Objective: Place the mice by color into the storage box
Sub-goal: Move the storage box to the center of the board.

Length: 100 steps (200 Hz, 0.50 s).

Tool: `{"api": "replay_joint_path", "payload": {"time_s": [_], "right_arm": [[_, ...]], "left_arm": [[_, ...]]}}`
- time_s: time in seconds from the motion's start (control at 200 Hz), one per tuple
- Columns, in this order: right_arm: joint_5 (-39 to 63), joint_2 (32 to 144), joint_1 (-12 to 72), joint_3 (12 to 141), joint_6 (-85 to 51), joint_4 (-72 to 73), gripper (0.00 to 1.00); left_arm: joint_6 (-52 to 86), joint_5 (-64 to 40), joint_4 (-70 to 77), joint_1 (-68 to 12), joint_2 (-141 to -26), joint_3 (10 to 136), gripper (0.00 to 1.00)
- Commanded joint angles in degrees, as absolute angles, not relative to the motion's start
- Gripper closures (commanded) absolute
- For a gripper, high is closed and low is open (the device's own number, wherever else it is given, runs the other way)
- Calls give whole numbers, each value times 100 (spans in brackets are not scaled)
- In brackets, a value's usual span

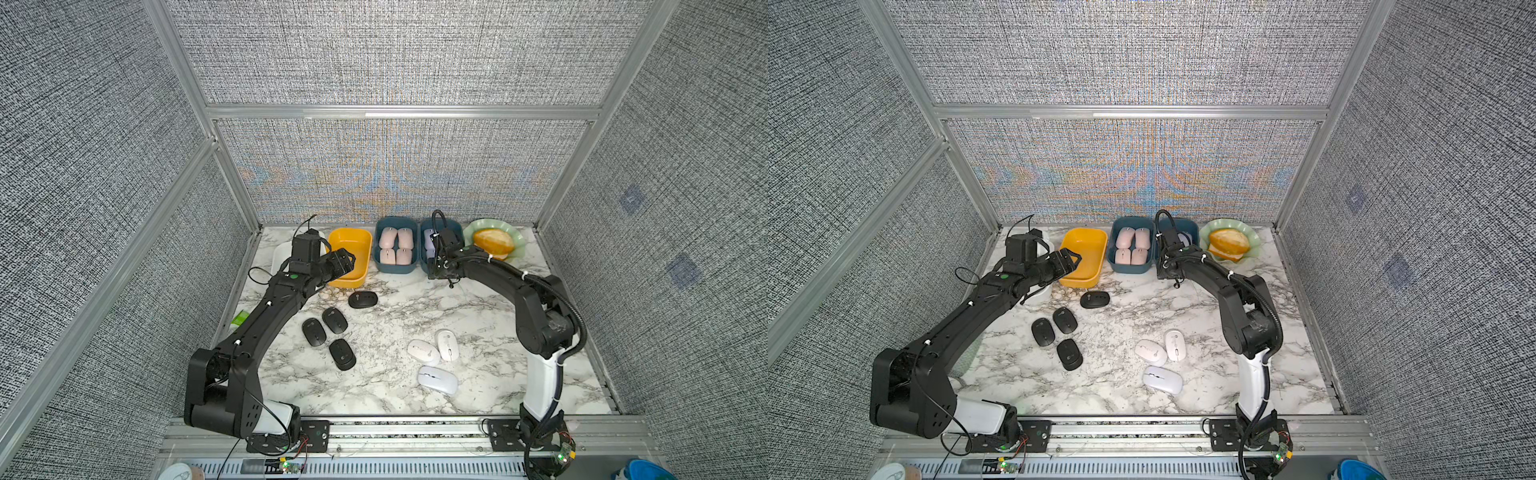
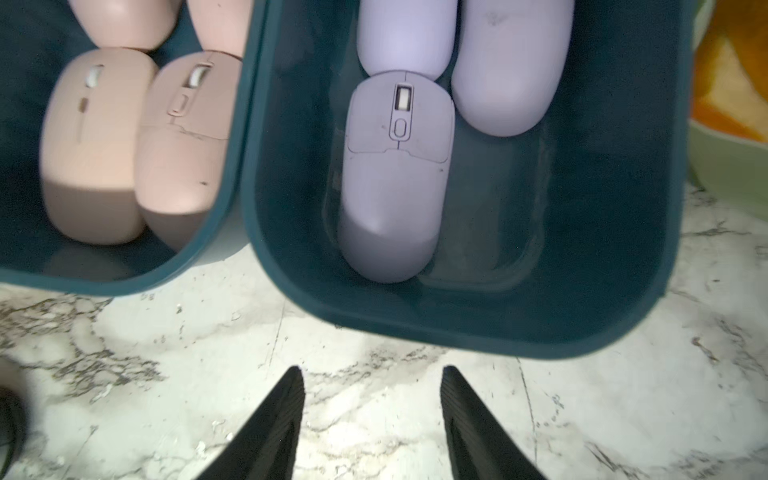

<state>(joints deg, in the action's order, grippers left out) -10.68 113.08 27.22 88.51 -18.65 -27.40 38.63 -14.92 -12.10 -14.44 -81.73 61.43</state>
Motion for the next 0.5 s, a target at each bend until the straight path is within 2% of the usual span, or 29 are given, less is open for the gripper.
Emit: {"api": "replay_joint_path", "payload": {"time_s": [0.0,0.22,0.495], "right_arm": [[-1155,10966,2971,8702,-2028,-2735,43],[-1551,10402,3622,8229,-2610,-2198,43],[-1466,10712,4204,8721,-2835,-2044,39]], "left_arm": [[3766,-1334,-1217,-1433,-8215,6196,21],[3684,-1084,-1369,-1376,-8151,6284,21],[3691,-715,-1244,-1248,-7763,6122,21]]}}
